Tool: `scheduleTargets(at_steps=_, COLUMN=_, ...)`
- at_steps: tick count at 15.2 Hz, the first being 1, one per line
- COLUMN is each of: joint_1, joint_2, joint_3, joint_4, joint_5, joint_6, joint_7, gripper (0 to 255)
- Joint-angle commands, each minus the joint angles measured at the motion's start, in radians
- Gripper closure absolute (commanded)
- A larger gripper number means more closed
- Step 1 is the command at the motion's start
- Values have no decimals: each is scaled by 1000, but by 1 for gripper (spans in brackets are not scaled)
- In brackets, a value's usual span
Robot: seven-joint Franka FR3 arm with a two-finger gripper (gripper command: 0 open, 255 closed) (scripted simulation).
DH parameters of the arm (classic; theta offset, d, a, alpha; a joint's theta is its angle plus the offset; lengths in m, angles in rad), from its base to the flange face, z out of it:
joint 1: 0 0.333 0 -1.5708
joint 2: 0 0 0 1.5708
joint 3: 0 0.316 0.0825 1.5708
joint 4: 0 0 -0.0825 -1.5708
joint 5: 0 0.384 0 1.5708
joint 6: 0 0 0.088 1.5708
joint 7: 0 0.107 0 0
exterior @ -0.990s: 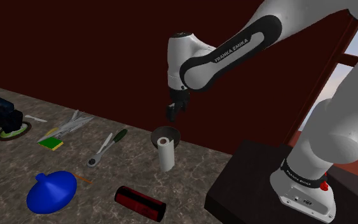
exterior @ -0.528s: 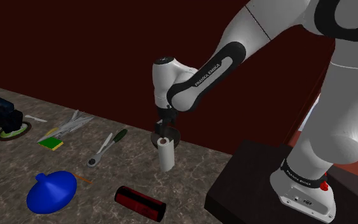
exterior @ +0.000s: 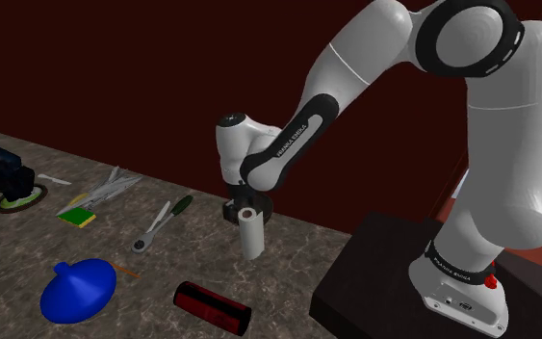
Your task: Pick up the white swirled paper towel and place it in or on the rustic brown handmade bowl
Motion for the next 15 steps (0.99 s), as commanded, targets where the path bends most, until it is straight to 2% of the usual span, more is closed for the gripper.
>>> scheduleTargets(at_steps=1, joint_1=5, joint_2=21, joint_3=-6, joint_4=4, joint_5=-10, joint_6=16, joint_7=8, gripper=0)
scheduleTargets(at_steps=11, joint_1=10, joint_2=49, joint_3=-15, joint_4=7, joint_5=-23, joint_6=41, joint_7=17, gripper=0)
scheduleTargets(at_steps=12, joint_1=10, joint_2=49, joint_3=-15, joint_4=7, joint_5=-23, joint_6=41, joint_7=17, gripper=255)
scheduleTargets(at_steps=15, joint_1=10, joint_2=49, joint_3=-15, joint_4=6, joint_5=-23, joint_6=41, joint_7=17, gripper=255)
